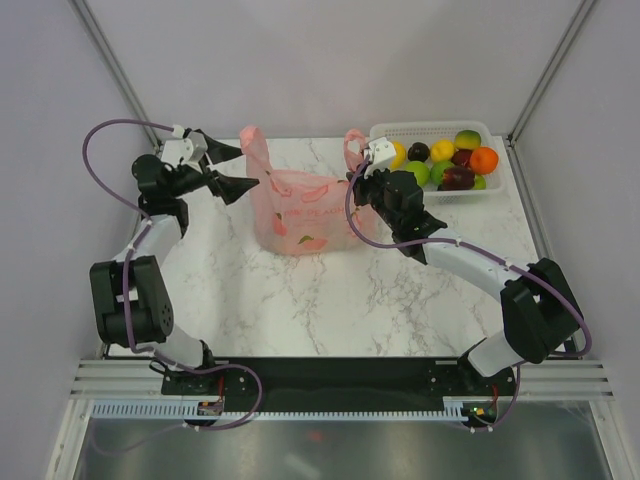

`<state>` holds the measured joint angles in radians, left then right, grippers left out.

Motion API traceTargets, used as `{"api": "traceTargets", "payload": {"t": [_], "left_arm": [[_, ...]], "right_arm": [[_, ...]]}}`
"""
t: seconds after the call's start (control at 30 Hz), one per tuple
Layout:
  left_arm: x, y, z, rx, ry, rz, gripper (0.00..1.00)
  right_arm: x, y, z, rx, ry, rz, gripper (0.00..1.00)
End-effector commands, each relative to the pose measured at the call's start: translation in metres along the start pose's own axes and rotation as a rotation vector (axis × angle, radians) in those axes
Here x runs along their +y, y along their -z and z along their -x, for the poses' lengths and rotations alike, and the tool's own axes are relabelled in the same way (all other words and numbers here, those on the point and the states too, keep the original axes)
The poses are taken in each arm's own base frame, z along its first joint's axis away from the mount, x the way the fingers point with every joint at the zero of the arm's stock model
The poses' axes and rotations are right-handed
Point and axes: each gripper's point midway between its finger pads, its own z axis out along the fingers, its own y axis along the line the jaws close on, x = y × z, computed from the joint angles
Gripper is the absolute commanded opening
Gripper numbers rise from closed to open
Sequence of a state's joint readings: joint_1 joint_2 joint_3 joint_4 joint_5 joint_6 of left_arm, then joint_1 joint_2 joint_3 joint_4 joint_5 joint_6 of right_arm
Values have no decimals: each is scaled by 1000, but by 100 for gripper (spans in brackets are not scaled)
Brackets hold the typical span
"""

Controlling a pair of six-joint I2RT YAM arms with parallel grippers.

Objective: Place the fake fruits into the plastic bag and tie a complex knot
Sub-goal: Tie the plastic bag at the center of the board.

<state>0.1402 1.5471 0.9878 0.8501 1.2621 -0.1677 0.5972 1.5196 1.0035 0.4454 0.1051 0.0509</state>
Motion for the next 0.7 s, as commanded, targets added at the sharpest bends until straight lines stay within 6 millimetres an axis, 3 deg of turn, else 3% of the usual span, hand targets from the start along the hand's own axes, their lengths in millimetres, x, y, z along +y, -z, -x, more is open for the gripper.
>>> {"api": "traceTargets", "payload": {"t": [0.0, 0.43, 0.67], "left_arm": [[6, -3, 6, -14, -45, -81, 100], [15, -20, 19, -65, -59, -127, 100], [-9, -31, 17, -35, -58, -251, 100]], "right_arm": [[0, 3, 34, -76, 11, 10, 0], [0, 4, 38, -81, 14, 14, 0], [1, 2, 36, -71, 10, 23, 0]]}}
